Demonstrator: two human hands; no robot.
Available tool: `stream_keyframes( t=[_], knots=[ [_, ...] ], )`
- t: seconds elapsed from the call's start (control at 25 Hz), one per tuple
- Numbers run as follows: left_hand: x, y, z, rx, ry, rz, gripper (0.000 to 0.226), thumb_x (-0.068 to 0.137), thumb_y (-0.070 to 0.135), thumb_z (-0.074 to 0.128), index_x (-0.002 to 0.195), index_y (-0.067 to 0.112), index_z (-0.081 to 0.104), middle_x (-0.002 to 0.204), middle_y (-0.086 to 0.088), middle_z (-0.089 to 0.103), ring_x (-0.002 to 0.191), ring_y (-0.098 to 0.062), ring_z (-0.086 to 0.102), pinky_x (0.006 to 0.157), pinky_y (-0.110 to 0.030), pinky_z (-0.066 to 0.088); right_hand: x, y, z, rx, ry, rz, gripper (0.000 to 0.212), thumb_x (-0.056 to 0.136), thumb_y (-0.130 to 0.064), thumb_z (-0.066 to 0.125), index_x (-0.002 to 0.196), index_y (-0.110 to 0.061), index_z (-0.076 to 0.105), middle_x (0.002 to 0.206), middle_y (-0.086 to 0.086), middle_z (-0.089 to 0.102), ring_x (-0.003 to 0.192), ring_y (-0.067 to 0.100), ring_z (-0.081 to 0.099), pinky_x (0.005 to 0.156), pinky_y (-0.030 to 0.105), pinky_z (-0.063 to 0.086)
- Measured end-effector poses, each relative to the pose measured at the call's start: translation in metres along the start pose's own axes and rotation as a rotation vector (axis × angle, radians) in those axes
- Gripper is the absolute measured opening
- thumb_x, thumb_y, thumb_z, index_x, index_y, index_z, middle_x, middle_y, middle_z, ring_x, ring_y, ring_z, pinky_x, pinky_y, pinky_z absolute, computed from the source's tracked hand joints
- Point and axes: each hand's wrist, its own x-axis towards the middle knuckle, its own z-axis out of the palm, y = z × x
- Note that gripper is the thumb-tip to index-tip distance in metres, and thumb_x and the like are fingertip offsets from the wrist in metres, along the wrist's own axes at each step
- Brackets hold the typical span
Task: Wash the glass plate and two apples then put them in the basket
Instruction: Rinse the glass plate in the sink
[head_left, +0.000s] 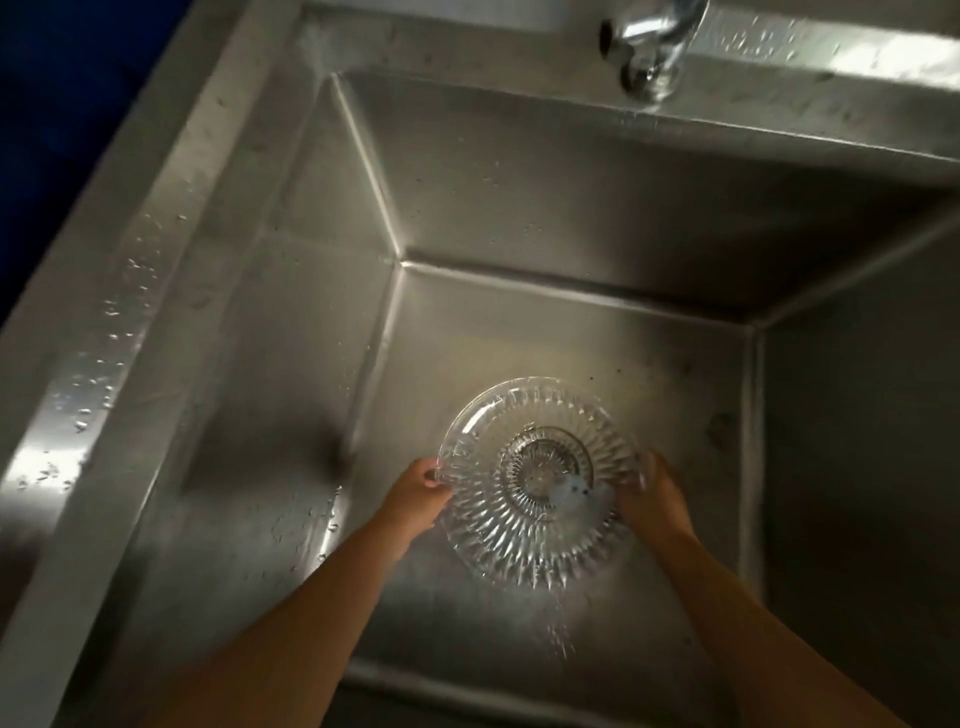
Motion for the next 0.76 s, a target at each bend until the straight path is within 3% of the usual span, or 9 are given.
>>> stream_keyframes(
  t=[0.12,0.24,0.28,0.36,0.44,0.56,0.68,0.76],
  knots=[
    [0.007,-0.006,0.005,-0.025,-0.003,0.005,0.041,0.086,-0.005,0.042,0.122,0.015,0.045,0.097,-0.006,0.055,0.084,-0.018,0.055,0.067,-0.030,0.049,0.006,0.003,0.003,0.026,-0.046,0.057,0.028,0.084,-0.008,0.056,0.110,0.003,0.057,0.108,0.022,0.067,0.095,0.032,0.065,0.072,0.027,0.046],
    [-0.007,0.001,-0.002,-0.046,0.004,0.030,0.040,0.085,-0.010,0.039,0.115,0.018,0.045,0.098,-0.007,0.054,0.085,-0.019,0.056,0.066,-0.029,0.048,0.000,-0.003,-0.009,0.146,-0.057,0.092,0.017,0.082,-0.002,0.056,0.097,0.003,0.059,0.092,0.024,0.067,0.080,0.027,0.063,0.068,0.029,0.049],
    [-0.014,0.006,-0.007,-0.059,0.013,0.052,0.039,0.086,-0.011,0.038,0.111,0.019,0.045,0.098,-0.008,0.054,0.081,-0.018,0.055,0.064,-0.028,0.047,-0.004,-0.008,-0.015,0.177,-0.040,0.082,0.015,0.081,-0.001,0.057,0.095,0.002,0.058,0.089,0.024,0.066,0.072,0.023,0.060,0.060,0.022,0.048],
    [-0.026,0.020,-0.018,-0.103,0.023,0.086,0.040,0.086,-0.011,0.038,0.108,0.022,0.045,0.096,-0.008,0.057,0.076,-0.016,0.056,0.061,-0.026,0.045,-0.008,-0.019,-0.027,0.201,-0.031,0.043,0.021,0.081,-0.001,0.061,0.101,-0.007,0.059,0.088,0.015,0.065,0.060,0.016,0.055,0.039,0.012,0.043],
    [-0.043,0.037,-0.034,-0.176,-0.023,0.100,0.040,0.088,-0.009,0.042,0.109,0.025,0.044,0.097,-0.009,0.062,0.080,-0.020,0.062,0.061,-0.026,0.045,-0.008,-0.037,-0.043,0.268,-0.033,0.029,0.035,0.079,0.005,0.059,0.109,-0.012,0.059,0.090,0.008,0.062,0.054,0.013,0.054,0.033,0.012,0.042],
    [-0.069,0.058,-0.057,-0.257,-0.115,0.151,0.037,0.089,-0.001,0.048,0.110,0.029,0.043,0.101,-0.009,0.069,0.084,-0.024,0.069,0.065,-0.029,0.051,-0.016,-0.074,-0.072,0.363,-0.060,0.029,0.040,0.080,0.005,0.048,0.111,-0.019,0.059,0.087,0.007,0.064,0.056,0.019,0.055,0.050,0.027,0.048],
    [-0.097,0.073,-0.082,-0.358,-0.110,0.260,0.035,0.088,0.004,0.053,0.108,0.032,0.047,0.102,-0.012,0.070,0.087,-0.028,0.071,0.067,-0.038,0.056,-0.032,-0.115,-0.110,0.463,-0.097,-0.031,0.031,0.082,0.003,0.050,0.100,-0.018,0.064,0.075,0.004,0.066,0.061,0.021,0.058,0.061,0.035,0.049],
    [-0.114,0.079,-0.098,-0.442,-0.086,0.319,0.033,0.087,0.006,0.054,0.108,0.031,0.049,0.101,-0.013,0.071,0.087,-0.030,0.072,0.069,-0.040,0.056,-0.041,-0.148,-0.139,0.522,-0.053,-0.129,0.027,0.085,-0.002,0.054,0.108,-0.011,0.064,0.091,0.010,0.068,0.081,0.025,0.062,0.075,0.038,0.050]
  ],
)
